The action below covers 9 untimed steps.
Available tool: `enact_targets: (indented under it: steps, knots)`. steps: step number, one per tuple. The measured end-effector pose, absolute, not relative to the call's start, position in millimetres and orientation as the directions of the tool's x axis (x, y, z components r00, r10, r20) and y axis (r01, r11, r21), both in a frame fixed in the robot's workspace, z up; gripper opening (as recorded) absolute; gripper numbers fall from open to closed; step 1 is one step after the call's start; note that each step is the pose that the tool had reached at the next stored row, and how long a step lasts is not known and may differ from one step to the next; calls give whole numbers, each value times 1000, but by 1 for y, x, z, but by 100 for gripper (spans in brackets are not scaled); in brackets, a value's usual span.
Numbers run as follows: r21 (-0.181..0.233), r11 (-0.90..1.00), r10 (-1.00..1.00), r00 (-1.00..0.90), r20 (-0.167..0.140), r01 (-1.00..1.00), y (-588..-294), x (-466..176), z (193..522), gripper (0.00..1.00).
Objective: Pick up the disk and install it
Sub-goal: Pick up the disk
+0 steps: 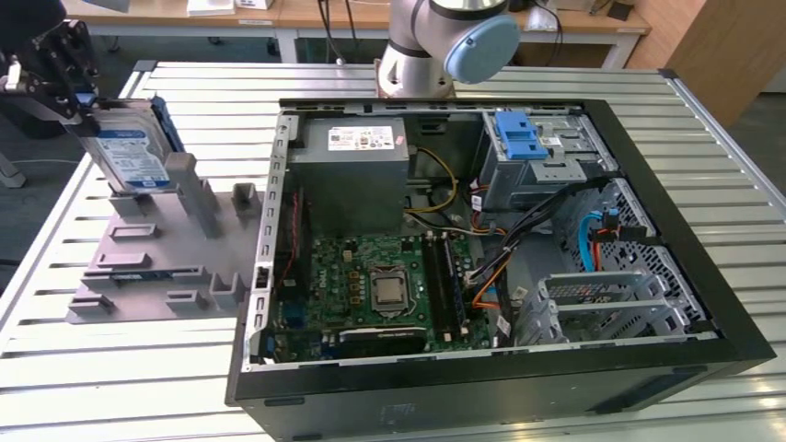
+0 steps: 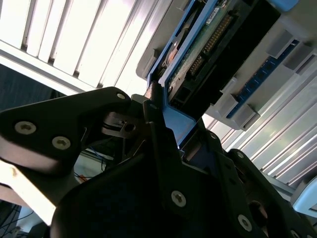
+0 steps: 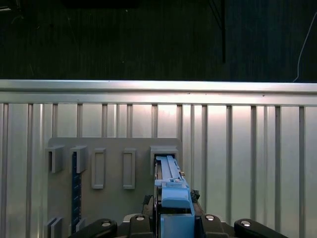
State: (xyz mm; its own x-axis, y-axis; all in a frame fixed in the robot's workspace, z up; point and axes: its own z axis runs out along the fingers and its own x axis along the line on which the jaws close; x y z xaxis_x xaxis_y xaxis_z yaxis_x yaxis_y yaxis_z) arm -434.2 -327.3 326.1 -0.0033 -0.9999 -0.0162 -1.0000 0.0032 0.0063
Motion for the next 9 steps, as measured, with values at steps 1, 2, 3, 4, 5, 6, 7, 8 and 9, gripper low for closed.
enact_targets:
  steps: [1,2,3,4,5,6,7,8,9]
  knots:
    - [6,3,-1000,-3,-16,-1000,-327,-434,326,36]
    - [6,3,-1000,-3,-16,-1000,-327,-434,327,36]
    - [6,3,-1000,-3,-16,-1000,-327,-434,327,36]
    - [6,3,-1000,-3,-16,-1000,-327,-434,328,36]
    - [6,3,-1000,-3,-16,-1000,-327,-434,328,36]
    - [6,3,-1000,-3,-16,-1000,-327,-434,328,36]
    - [6,3,-1000,-3,-16,-1000,-327,-434,329,36]
    - [6,3,-1000,-3,-16,-1000,-327,-434,329,36]
    - [6,3,-1000,-3,-16,-1000,-327,-434,329,36]
